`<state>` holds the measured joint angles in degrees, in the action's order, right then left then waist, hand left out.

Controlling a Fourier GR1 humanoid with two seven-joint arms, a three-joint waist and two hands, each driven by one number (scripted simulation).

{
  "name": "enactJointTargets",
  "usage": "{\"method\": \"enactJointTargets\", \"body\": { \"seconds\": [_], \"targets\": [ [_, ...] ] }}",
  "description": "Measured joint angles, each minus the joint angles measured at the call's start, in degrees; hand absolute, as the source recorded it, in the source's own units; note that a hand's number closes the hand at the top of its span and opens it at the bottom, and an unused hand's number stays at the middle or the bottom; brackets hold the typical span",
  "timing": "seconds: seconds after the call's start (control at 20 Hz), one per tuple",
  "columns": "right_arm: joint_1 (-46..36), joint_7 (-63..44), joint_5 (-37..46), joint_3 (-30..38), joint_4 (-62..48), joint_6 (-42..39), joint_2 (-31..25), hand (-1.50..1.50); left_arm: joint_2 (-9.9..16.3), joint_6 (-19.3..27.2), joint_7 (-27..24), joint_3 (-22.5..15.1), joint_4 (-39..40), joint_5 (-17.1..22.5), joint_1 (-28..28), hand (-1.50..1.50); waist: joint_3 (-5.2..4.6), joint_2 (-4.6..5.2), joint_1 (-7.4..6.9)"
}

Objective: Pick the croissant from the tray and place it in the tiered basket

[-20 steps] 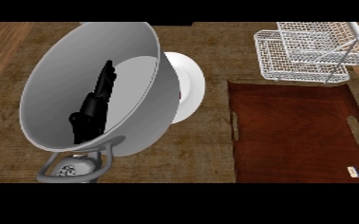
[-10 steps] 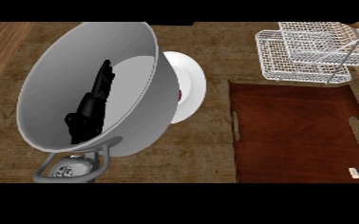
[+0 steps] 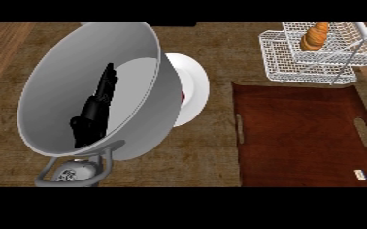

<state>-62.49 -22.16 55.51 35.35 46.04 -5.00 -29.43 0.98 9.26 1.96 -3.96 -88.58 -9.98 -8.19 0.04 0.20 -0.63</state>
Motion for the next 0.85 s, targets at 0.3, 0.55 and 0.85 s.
{"method": "enactJointTargets", "body": {
  "seconds": [0.3, 0.55, 0.85],
  "targets": [
    [2.93, -3.31, -4.53, 5.98, 3.92, 1.88, -4.42, -1.5, 0.61, -0.14, 1.25, 0.59, -1.75, 0.26, 0.29, 0.0, -0.04, -0.37, 1.04],
    [9.91, -1.54, -12.06, 14.23, 7.37, -0.92, -9.19, -1.5, 0.93, -0.28, 1.32, 1.26, -1.83, 0.69, 0.79, 0.0, -0.03, -0.55, 1.96],
    [22.79, 3.0, -22.03, 24.14, 12.81, -10.01, -13.6, -1.5, 0.67, 0.3, 1.45, 1.24, -1.97, 0.25, 1.31, 0.0, -0.01, -0.65, 2.54]
  ]
}}
